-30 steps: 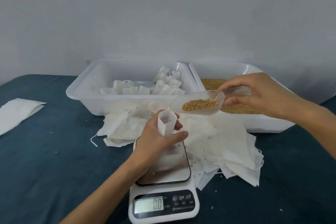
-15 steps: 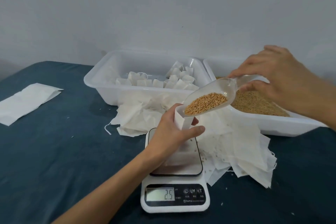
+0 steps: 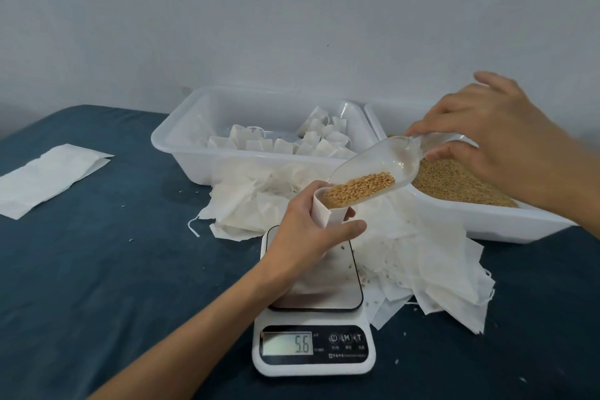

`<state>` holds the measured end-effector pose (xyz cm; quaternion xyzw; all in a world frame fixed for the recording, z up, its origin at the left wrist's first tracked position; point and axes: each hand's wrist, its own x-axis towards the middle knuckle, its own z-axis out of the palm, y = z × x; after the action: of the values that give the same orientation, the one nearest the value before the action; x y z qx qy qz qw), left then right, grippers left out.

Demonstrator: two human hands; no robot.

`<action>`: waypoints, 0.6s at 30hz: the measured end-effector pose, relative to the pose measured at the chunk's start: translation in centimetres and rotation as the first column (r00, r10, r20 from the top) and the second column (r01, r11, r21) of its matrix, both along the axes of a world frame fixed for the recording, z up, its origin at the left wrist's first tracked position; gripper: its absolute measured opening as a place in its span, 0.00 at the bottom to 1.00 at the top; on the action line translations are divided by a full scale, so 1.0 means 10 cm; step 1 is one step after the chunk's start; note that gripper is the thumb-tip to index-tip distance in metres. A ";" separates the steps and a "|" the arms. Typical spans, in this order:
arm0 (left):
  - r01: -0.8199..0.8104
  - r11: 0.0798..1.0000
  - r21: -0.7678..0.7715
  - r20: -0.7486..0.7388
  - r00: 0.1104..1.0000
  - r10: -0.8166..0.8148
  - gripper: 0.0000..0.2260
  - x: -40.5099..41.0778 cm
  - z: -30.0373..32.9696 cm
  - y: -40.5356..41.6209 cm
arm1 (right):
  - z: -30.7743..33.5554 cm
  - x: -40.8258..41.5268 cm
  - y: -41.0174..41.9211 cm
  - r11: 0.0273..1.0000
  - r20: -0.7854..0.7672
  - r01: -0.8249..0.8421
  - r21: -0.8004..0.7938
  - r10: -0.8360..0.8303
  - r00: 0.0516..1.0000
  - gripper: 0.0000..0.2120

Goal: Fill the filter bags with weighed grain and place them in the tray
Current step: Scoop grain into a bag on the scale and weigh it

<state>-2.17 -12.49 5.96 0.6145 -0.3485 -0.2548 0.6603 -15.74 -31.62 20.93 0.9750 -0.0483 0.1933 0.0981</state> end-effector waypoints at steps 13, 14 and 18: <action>-0.026 0.999 -0.026 -0.080 0.997 0.024 0.19 -0.03 0.05 0.02 | -0.02 0.01 0.06 1.000 0.000 0.004 -0.012 -0.004 1.000 0.15; -0.028 0.999 -0.025 -0.080 0.996 0.026 0.19 -0.03 0.06 0.01 | -0.03 0.01 0.06 1.000 0.001 0.005 -0.009 -0.005 1.000 0.15; -0.034 0.999 -0.024 -0.080 0.996 0.032 0.18 -0.03 0.06 0.01 | -0.05 0.01 0.05 1.000 0.005 0.005 -0.002 -0.005 1.000 0.14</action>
<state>-2.46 -12.43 6.57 0.6013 -0.3148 -0.2637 0.6854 -15.68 -31.13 20.48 0.9743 -0.0507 0.1953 0.0997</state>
